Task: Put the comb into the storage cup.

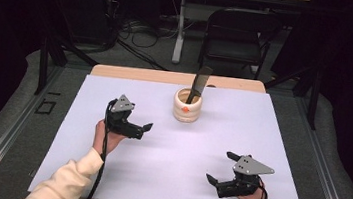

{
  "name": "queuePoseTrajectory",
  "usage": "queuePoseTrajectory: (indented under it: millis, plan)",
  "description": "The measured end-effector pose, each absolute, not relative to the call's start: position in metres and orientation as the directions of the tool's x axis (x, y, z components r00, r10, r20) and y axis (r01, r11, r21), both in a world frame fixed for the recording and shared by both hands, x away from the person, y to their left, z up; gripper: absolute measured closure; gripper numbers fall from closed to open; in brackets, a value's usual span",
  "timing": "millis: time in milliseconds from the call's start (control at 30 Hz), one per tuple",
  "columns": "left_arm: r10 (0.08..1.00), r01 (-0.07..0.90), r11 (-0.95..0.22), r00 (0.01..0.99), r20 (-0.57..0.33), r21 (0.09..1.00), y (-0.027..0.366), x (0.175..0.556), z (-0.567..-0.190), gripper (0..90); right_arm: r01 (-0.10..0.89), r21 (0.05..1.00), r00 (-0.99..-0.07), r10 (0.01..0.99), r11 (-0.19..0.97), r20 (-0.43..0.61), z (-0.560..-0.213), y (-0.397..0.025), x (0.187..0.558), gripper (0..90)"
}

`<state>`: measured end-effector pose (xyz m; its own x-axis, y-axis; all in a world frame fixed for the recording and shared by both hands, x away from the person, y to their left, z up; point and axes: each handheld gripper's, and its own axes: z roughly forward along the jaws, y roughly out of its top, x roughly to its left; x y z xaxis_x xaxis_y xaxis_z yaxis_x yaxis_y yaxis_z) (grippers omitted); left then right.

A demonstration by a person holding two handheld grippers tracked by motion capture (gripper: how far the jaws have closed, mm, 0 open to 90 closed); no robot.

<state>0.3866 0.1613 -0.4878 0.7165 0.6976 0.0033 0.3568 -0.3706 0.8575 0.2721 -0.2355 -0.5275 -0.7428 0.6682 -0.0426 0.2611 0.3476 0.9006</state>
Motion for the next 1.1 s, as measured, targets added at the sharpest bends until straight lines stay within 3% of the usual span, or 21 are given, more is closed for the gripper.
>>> queuePoseTrajectory:
  millis: [1100]
  plan:
    - [0.721, 0.328, -0.350, 0.692, 0.029, 0.877, 0.196, 0.315, -0.503, 0.0, 0.258, 0.897, -0.743, 0.668, 0.359, -0.054, -0.527, -0.232, 0.271, 0.0]
